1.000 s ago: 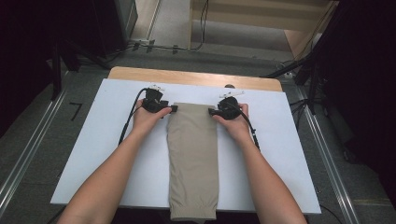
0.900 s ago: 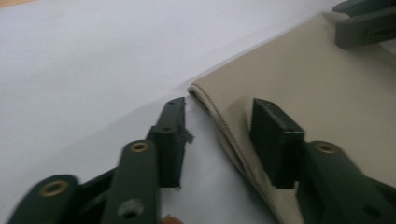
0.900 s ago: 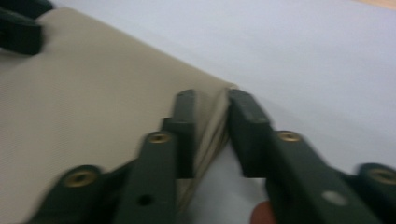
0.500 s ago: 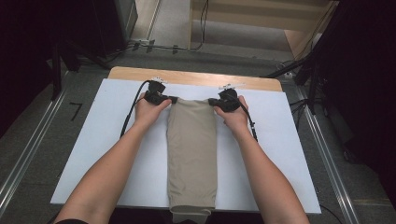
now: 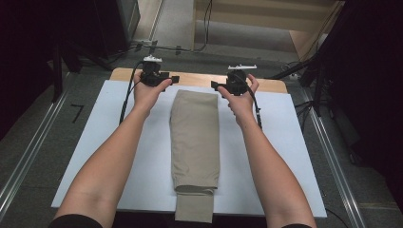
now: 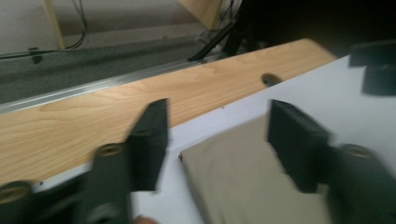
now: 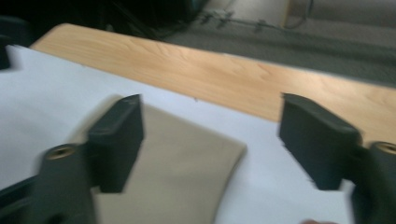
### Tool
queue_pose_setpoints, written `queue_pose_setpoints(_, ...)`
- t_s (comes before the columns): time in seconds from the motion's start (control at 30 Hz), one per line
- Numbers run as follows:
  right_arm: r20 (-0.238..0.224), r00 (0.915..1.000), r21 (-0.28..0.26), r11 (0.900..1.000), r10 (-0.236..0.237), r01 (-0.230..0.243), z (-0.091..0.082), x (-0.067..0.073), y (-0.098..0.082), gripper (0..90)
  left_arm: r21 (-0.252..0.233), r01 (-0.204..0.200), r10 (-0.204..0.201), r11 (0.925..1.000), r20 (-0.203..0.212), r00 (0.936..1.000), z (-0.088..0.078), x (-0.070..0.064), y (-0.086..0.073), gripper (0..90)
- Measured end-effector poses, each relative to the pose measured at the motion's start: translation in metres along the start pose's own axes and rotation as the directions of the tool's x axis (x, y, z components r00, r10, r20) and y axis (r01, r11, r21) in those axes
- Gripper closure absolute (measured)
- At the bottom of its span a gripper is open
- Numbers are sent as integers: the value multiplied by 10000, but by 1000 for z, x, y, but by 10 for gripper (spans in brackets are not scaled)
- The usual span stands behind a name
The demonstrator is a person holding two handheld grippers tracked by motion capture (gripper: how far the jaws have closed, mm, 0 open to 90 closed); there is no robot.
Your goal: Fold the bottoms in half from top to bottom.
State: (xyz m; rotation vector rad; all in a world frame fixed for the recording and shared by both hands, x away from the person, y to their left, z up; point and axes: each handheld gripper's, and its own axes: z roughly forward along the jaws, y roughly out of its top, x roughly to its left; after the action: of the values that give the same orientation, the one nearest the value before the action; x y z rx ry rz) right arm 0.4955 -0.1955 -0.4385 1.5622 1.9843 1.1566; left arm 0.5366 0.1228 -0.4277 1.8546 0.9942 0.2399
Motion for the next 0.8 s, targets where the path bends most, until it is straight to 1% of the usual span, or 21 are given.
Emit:
queue_pose_setpoints(0.03,-4,10000,32,10000,-33,33,-3,-2,-4,169,-45,87,-86,10000,291,9995,-4,0,-2,303)
queue_pose_setpoints(0.07,-139,9999,16,10000,-69,69,-6,-3,-8,167,-84,155,-151,9998,472,9988,-7,0,-5,260)
queue_pose_setpoints(0.1,-342,9994,-16,9999,-113,113,-9,-4,-12,157,-38,83,-80,10000,731,9973,-11,-1,-8,209)
queue_pose_setpoints(0.13,-441,9989,-74,9999,-144,141,-13,-5,-17,156,-68,51,-44,10000,993,9950,-14,-2,-10,155)
queue_pose_setpoints(0.17,-517,9986,-114,9998,-149,143,-16,-5,-20,153,-73,-71,80,9999,1272,9918,-18,-4,-15,138)
queue_pose_setpoints(0.2,-691,9975,-142,9998,-164,155,-21,-6,-25,144,-115,-170,184,9998,1399,9900,-22,-7,-19,135)
queue_pose_setpoints(0.23,-823,9965,-173,9998,-151,137,-25,-5,-29,138,-135,-166,186,9998,1593,9870,-25,-9,-24,118)
queue_pose_setpoints(0.3,-1051,9941,-267,9993,-270,243,-33,-3,-38,125,-186,-236,268,9995,1947,9805,-31,-15,-32,89)
queue_pose_setpoints(0.37,-1240,9917,-333,9990,-339,300,-41,0,-48,124,-127,-453,470,9989,2268,9728,-37,-23,-40,87)
queue_pose_setpoints(0.43,-1359,9894,-362,9983,-510,465,-48,2,-57,117,-145,-739,752,9972,2448,9667,-43,-31,-47,36)
queue_pose_setpoints(0.47,-1383,9886,-366,9978,-591,546,-52,4,-62,111,-157,-786,800,9968,2535,9640,-46,-36,-52,9)
queue_pose_setpoints(0.5,-1459,9868,-356,9972,-706,661,-56,6,-68,95,-245,-768,806,9967,2660,9606,-50,-40,-56,0)
queue_pose_setpoints(0.6,-1705,9813,-439,9956,-894,831,-69,12,-81,65,-241,-1008,1035,9946,2740,9561,-58,-53,-69,0)
queue_pose_setpoints(0.63,-1727,9801,-457,9948,-979,913,-74,14,-85,8,-188,-1076,1086,9940,2784,9543,-61,-57,-74,0)
queue_pose_setpoints(0.67,-1768,9789,-429,9944,-1029,967,-78,16,-89,0,-175,-1065,1070,9942,2862,9522,-63,-61,-78,0)
queue_pose_setpoints(0.73,-1956,9736,-516,9926,-1180,1099,-88,21,-97,0,-221,-1080,1097,9939,2954,9491,-70,-68,-87,0)
queue_pose_setpoints(0.77,-1969,9725,-556,9917,-1247,1159,-94,24,-102,0,-154,-1120,1115,9936,2963,9486,-73,-72,-91,0)
queue_pose_setpoints(0.8,-2051,9693,-608,9902,-1358,1259,-99,27,-106,0,-132,-1140,1128,9934,2964,9484,-76,-76,-96,0)
